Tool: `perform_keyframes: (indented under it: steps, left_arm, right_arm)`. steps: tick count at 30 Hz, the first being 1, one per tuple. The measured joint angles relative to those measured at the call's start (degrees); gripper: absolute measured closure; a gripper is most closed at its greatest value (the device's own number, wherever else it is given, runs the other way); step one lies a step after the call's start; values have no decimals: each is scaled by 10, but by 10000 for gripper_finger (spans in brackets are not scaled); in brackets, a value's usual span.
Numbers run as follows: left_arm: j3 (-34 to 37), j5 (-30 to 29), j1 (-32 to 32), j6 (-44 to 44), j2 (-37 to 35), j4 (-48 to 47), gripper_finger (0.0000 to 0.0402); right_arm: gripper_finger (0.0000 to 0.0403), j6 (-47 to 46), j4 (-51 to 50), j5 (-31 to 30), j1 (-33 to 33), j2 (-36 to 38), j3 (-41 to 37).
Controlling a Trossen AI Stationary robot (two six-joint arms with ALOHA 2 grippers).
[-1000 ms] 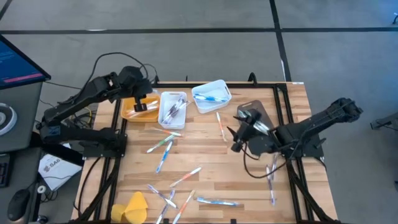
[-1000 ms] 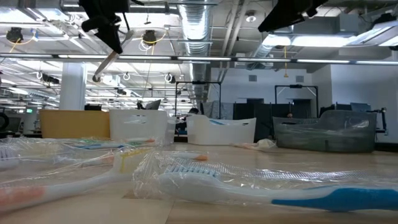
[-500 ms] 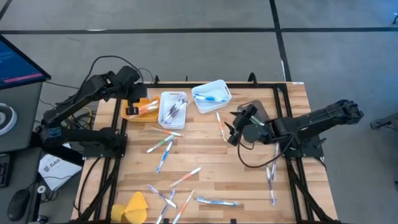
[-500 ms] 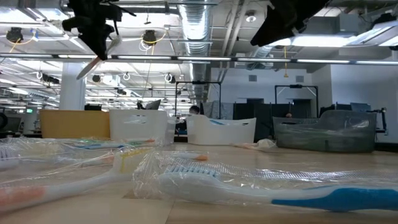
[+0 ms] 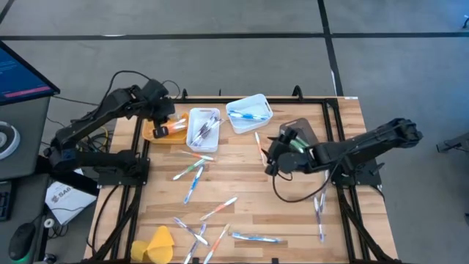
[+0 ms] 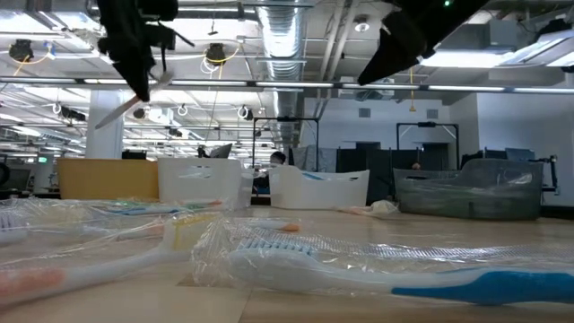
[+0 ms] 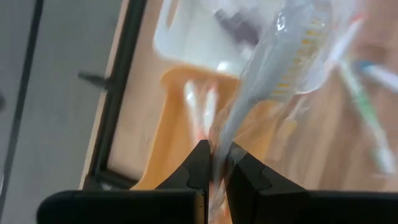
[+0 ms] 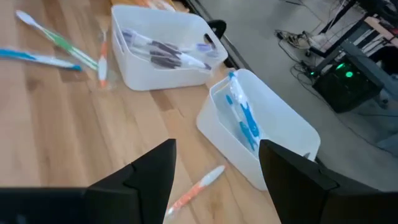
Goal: Pick & Place Toothbrushes
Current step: Put the orange toothbrush into the yellow bin
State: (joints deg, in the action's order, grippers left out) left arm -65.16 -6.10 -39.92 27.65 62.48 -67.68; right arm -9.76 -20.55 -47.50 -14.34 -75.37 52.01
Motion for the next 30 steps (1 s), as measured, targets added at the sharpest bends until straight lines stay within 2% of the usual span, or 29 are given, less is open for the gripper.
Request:
perform_keyframes:
  steps: [7, 11, 13, 20, 30]
  left_arm:
    - [35, -10, -4, -30, -1, 16, 383]
    - [66, 22, -14, -51, -1, 13, 383]
    - [77, 17, -16, -52, -1, 14, 383]
    - [80, 16, -22, -58, -2, 19, 382]
    - [119, 15, -40, -93, -1, 36, 382]
  right_arm:
    - [178, 8, 12, 3, 5, -9, 0]
    - [178, 10, 25, 11, 5, -8, 0]
    - [178, 26, 37, 12, 7, -8, 0]
    - [178, 44, 59, 24, 15, -8, 0]
    - [178, 48, 59, 59, 8, -8, 0]
